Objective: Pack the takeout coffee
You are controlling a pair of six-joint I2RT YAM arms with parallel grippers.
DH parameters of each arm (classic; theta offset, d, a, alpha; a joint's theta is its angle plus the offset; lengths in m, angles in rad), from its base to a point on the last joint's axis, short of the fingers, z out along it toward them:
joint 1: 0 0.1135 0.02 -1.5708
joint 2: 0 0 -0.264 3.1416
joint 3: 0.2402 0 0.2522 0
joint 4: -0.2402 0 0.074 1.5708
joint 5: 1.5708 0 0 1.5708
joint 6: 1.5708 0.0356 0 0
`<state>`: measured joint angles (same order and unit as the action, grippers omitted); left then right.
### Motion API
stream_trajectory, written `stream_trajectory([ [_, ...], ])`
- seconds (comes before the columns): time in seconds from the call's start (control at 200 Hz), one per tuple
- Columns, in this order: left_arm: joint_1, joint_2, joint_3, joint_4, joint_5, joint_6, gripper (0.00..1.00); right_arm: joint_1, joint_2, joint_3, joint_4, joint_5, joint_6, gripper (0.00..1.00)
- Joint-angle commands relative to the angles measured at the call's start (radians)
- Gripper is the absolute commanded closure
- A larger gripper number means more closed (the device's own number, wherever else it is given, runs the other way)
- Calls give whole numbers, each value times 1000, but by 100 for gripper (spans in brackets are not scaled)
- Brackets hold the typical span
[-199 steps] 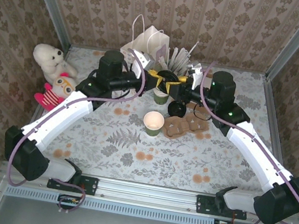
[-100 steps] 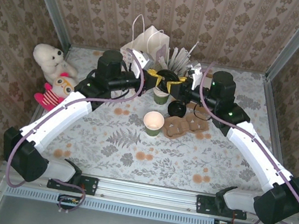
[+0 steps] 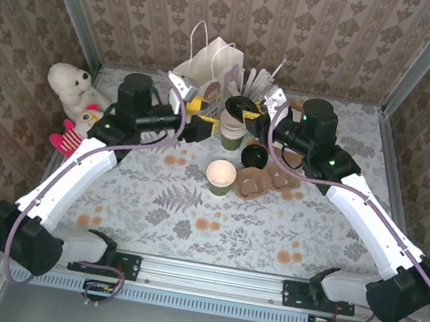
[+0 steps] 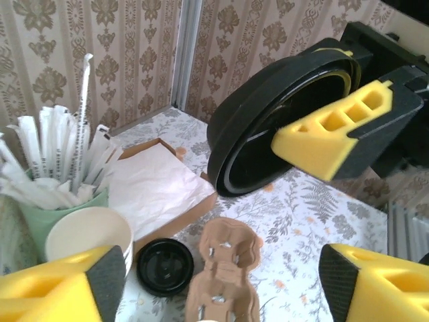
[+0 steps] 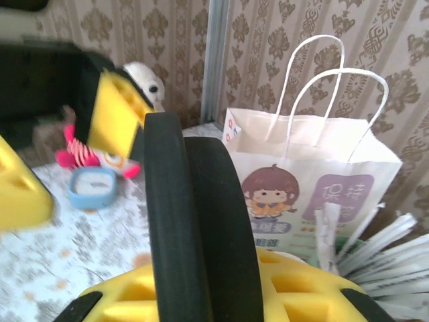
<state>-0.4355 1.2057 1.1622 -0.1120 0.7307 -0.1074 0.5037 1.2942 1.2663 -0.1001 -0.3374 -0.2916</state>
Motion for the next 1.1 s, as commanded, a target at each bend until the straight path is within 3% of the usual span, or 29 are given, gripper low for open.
stream_trajectory([
  [0.0, 50, -73, -35, -21, 64, -20, 1, 40, -21, 52, -61, 91, -285, 100],
  [0.165, 106, -139, -66, -10, -12, -132, 0, 125, -40, 18, 9, 182, -591, 100],
  [0.29, 133, -157, -54, -34, -30, -197, 0, 197, -59, -68, 139, 179, -918, 100],
  [0.39, 135, -153, 5, -163, -80, -185, 0, 243, -51, -104, 170, 177, -1184, 100],
  [0.505, 135, -134, 83, -361, -237, -130, 0, 279, -19, -117, 161, 206, -1413, 100],
  [0.585, 135, -120, 129, -462, -250, -98, 0, 289, 7, -139, 186, 231, -1556, 100],
  [0.855, 121, -85, 232, -697, -169, -28, 1, 288, 28, -182, 236, 121, -1826, 100],
  [1.095, 105, -50, 266, -788, -101, 3, 6, 288, 39, -194, 246, 28, -1939, 100],
])
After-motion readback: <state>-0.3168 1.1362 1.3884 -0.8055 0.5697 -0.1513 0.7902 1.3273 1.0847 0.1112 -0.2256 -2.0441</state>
